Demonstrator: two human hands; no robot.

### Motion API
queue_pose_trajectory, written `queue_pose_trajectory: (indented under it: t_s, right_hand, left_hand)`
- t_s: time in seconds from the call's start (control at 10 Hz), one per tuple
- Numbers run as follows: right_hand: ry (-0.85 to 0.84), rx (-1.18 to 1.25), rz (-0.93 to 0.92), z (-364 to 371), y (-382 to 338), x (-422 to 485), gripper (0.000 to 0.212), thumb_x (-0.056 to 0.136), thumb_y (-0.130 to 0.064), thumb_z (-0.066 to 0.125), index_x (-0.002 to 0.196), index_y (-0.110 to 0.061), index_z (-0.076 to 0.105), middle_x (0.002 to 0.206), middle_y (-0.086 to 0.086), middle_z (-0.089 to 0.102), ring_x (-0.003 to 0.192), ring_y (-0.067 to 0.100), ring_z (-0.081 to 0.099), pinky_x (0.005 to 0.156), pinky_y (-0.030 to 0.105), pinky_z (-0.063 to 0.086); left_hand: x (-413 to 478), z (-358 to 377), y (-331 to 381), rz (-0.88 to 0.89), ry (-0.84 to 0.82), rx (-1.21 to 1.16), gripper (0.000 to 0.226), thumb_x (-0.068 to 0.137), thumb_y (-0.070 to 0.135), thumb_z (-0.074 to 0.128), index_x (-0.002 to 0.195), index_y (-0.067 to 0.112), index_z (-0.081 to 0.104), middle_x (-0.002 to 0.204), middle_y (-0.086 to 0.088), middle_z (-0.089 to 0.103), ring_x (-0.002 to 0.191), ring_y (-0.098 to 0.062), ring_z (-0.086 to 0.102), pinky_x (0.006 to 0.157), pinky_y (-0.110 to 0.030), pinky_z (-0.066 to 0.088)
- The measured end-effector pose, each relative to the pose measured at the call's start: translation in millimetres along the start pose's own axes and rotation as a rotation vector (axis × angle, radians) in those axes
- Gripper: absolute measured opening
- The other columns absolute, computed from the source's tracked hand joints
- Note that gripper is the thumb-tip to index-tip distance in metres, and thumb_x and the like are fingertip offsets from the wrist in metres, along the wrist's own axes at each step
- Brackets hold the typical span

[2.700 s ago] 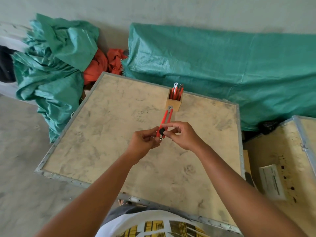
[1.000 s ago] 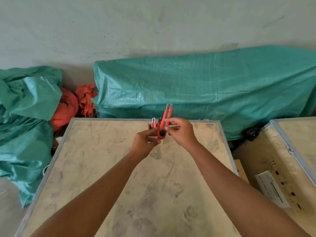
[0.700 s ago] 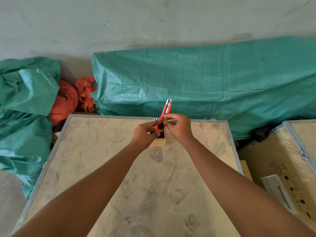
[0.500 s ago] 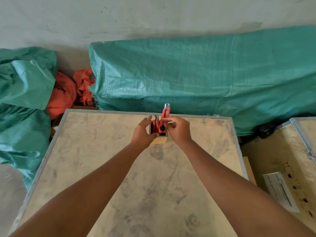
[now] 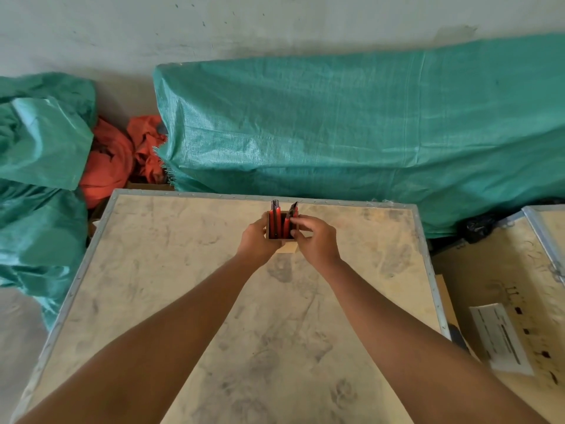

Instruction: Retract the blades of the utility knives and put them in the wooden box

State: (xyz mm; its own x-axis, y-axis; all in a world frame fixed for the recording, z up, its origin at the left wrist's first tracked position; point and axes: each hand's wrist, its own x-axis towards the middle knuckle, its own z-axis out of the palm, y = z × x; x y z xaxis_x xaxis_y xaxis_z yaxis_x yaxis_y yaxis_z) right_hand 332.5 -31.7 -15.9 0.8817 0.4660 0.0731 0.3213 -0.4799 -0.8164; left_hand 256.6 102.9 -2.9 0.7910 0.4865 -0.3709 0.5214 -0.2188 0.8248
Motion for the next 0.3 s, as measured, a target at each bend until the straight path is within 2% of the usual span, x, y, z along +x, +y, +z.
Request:
queue_pose_trajectory:
  t_s: [0.1, 0.2, 0.3]
  right_hand:
    - [-0.025, 0.028, 0.027, -8, -5, -2, 0.038, 0.083, 0.001, 0.078, 0.119, -0.009, 0.074, 0.12, 0.01, 0.075, 0.105, 0.024, 0.074, 0.097, 0.038, 0.059]
    - [-0.007, 0.041, 0.012, -23, -21, -6, 0.036, 0.084, -0.005, 0.079, 0.12, -0.01, 0.074, 0.121, 0.009, 0.075, 0.104, 0.022, 0.073, 0.094, 0.034, 0.06]
    - [0.058, 0.155, 0.011, -52, -54, -4, 0.034, 0.087, -0.015, 0.079, 0.12, -0.012, 0.073, 0.121, 0.002, 0.075, 0.096, 0.003, 0.071, 0.088, 0.013, 0.055]
  left_hand:
    - [-8, -1, 6, 0.001, 0.003, -0.019, 0.07, 0.08, 0.006, 0.077, 0.142, 0.014, 0.047, 0.124, -0.006, 0.067, 0.121, -0.027, 0.061, 0.09, -0.029, 0.05]
    - [-17, -10, 18, 0.002, 0.034, -0.046, 0.084, 0.081, 0.01, 0.078, 0.151, 0.01, 0.032, 0.15, -0.006, 0.049, 0.134, -0.028, 0.051, 0.103, -0.034, 0.046]
    - [-36, -14, 11, 0.004, 0.07, -0.07, 0.084, 0.082, 0.02, 0.079, 0.152, 0.017, 0.033, 0.154, -0.003, 0.044, 0.135, -0.026, 0.05, 0.105, -0.043, 0.048]
